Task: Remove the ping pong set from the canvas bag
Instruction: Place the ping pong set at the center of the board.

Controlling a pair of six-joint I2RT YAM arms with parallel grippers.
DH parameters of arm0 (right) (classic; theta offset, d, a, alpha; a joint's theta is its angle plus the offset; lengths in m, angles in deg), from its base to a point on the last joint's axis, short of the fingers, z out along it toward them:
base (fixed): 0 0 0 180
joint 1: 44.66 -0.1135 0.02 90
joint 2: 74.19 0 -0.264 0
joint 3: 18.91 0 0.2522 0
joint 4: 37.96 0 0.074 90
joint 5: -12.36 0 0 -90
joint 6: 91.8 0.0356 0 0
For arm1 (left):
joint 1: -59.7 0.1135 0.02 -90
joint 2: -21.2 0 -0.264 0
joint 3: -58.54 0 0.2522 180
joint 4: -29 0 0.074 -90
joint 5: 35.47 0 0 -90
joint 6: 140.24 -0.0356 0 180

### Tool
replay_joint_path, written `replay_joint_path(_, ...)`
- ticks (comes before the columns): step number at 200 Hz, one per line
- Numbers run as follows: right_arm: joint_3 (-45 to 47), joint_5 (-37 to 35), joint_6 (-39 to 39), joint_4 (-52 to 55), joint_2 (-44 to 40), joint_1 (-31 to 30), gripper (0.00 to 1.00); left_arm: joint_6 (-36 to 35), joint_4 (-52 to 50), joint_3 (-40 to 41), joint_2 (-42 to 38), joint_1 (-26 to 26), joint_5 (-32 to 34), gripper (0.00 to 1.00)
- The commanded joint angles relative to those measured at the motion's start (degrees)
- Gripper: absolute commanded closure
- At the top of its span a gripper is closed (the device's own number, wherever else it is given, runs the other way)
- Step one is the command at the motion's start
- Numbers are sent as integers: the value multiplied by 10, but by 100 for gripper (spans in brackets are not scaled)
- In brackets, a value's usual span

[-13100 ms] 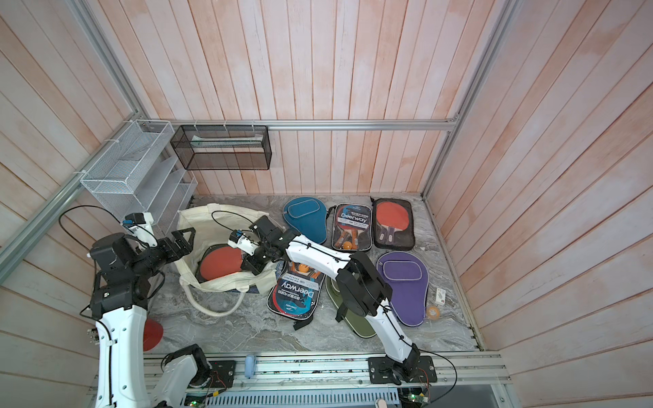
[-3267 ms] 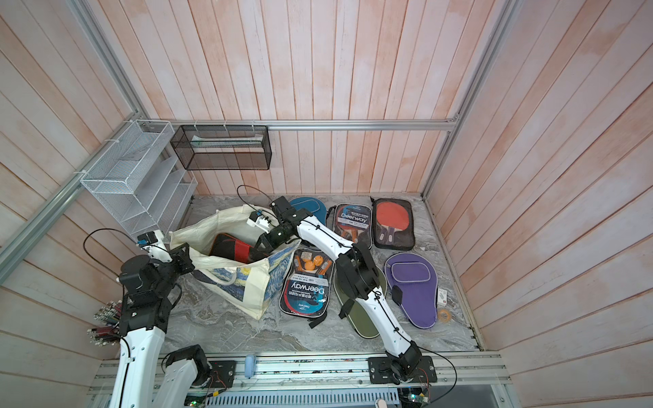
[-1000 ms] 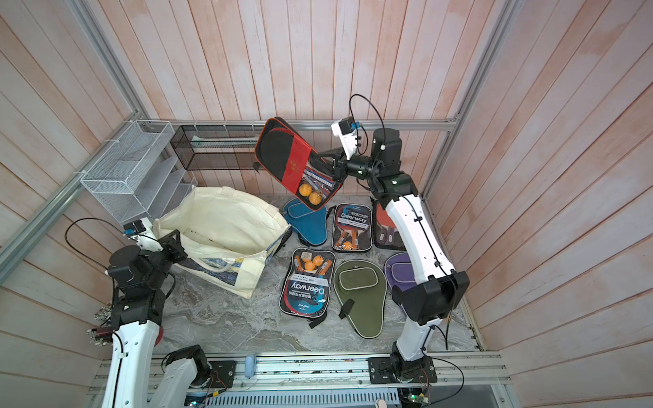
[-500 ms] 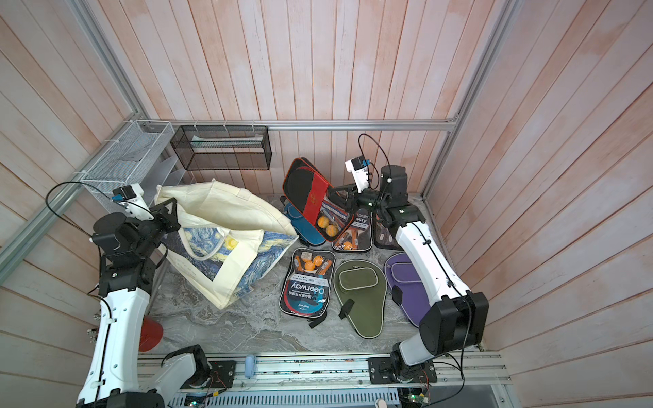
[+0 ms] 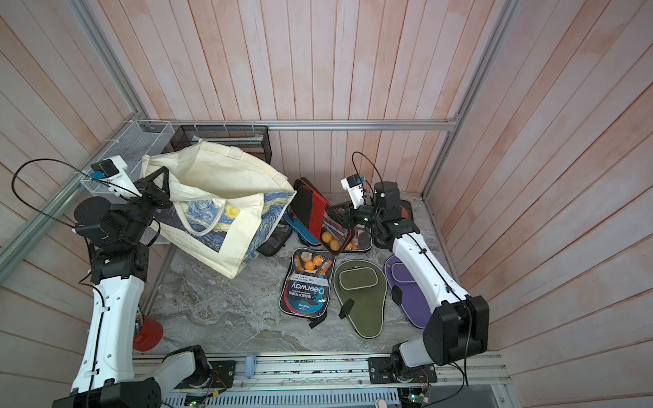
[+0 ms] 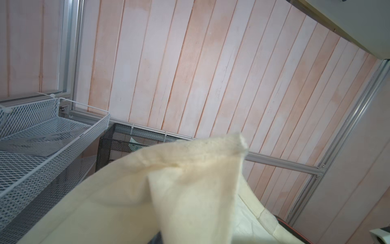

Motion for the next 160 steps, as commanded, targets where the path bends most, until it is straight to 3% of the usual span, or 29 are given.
replay_joint_path(1,-19,31,-12,-54,5,-70,100,-21,74,-36,6,-3,-1,100)
replay_joint_path(95,50,87,132,-232,145,-224,100,-36,85,-47,14,-6,0,100)
replay_joint_path(160,-26,99,219,-339,276,-280,100,-35,89,-37,8,-10,-2,100)
